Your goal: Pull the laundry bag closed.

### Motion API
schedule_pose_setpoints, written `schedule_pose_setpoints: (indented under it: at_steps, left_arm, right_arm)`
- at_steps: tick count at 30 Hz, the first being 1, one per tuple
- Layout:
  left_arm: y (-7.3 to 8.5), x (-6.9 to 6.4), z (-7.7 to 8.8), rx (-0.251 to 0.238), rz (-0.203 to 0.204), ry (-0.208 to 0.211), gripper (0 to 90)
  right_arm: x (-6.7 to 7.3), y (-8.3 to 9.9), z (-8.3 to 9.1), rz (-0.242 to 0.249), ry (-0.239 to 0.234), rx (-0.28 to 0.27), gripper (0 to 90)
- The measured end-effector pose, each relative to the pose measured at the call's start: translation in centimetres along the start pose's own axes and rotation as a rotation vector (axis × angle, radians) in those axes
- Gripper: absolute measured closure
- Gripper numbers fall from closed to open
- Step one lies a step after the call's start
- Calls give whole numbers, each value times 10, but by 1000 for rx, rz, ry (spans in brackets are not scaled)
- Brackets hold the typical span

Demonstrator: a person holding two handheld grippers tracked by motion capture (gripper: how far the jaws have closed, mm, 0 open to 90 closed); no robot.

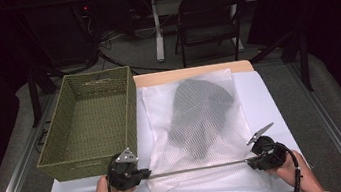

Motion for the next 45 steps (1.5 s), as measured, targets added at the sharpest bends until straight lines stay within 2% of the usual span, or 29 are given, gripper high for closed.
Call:
schedule_pose_setpoints:
  at_steps: [1, 3, 6, 16, 26, 32, 34, 38, 39, 40, 41, 43, 45]
  left_arm:
    - [0, 0, 0, 1, -2, -4, 878]
    - [1, 1, 0, 11, -12, -4, 878]
    - [2, 1, 0, 13, -6, -6, 878]
    - [4, 2, 2, 19, -10, -13, 878]
    - [8, 6, 4, 27, 11, -30, 879]
    - [9, 8, 4, 33, 9, -34, 879]
    - [10, 8, 3, 35, 10, -34, 880]
    - [9, 8, 2, 39, -3, -36, 880]
    - [8, 7, 1, 46, -7, -39, 879]
    - [8, 7, 0, 52, -12, -43, 878]
    - [8, 7, -1, 52, -12, -42, 876]
    - [9, 8, -1, 53, -8, -32, 869]
    - [8, 8, 0, 49, -10, -31, 861]
  right_arm:
    - [0, 1, 1, -16, -3, 0, 863]
    - [-1, 4, 2, -16, -2, -2, 863]
    - [-1, 8, 3, -15, 6, -6, 863]
    - [-5, 15, 8, -49, 12, -20, 862]
    - [-10, 21, 8, -75, 9, -13, 863]
    - [-17, 27, 6, -99, 38, 12, 863]
    - [-17, 27, 5, -123, 38, 14, 863]
    - [-17, 27, 3, -125, 65, 15, 863]
    - [-16, 27, 3, -140, 62, 17, 863]
    - [-16, 27, 3, -144, 79, 23, 861]
    - [-15, 27, 3, -132, 80, 22, 859]
    - [-13, 28, 3, -135, 63, 11, 837]
    - [-9, 28, 4, -136, 26, 3, 758]
Point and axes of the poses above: each handheld gripper's, and its own axes: z roughly backward along the jaws, y roughly out of its underside, x roughly to its left, the point moved 6 cm from there along -z, roughly forward along the jaws, and after that the axes turned 1 degree about y, right-handed, at the moved point
